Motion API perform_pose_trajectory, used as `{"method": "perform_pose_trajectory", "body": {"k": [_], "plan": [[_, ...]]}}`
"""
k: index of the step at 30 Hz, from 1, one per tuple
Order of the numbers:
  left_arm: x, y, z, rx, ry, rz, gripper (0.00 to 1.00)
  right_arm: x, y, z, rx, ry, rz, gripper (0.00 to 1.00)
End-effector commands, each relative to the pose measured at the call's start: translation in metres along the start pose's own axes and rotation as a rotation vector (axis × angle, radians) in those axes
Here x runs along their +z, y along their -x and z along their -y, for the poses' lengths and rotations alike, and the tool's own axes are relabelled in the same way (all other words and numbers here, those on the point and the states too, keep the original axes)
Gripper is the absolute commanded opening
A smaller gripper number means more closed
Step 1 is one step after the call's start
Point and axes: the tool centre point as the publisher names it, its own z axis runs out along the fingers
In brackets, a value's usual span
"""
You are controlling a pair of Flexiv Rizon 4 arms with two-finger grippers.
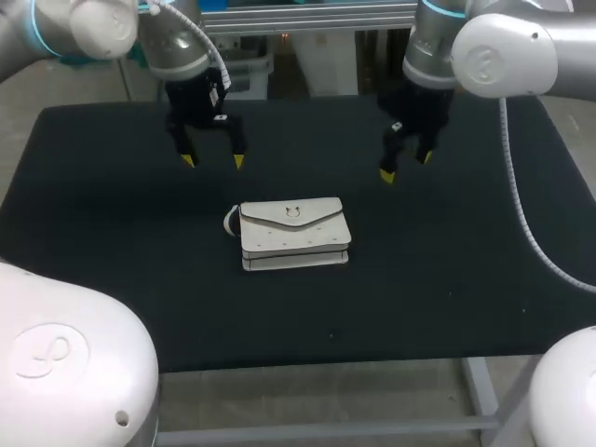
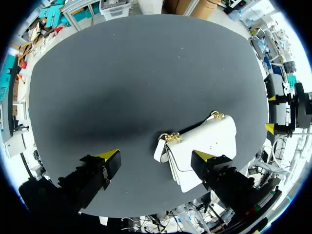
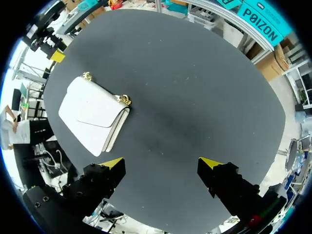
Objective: Pick up the bag, open it, inspect its contents, close it, and place it on the opposite side
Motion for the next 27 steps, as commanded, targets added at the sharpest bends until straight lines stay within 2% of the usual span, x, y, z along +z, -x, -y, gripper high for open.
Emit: {"method": "perform_pose_trajectory", "body": {"k": [1, 12, 20, 23, 27], "plan": [[0.004, 0.004, -0.006, -0.186, -0.046, -0.067, 1.00, 0.000, -0.001, 0.005, 0.038, 0.030, -0.002, 1.00], [0.007, 0.000, -0.019, -0.264, -0.119, -0.184, 1.00, 0.006, -0.010, 0.004, 0.149, 0.070, -0.049, 1.00], [0.011, -0.008, -0.028, -0.315, -0.174, -0.264, 1.00, 0.016, -0.019, -0.001, 0.172, 0.110, -0.146, 1.00], [0.013, -0.013, -0.028, -0.290, -0.148, -0.207, 1.00, 0.017, -0.024, -0.003, 0.137, 0.105, -0.173, 1.00], [0.013, -0.013, -0.028, -0.290, -0.148, -0.207, 1.00, 0.017, -0.024, -0.003, 0.137, 0.105, -0.173, 1.00]]}}
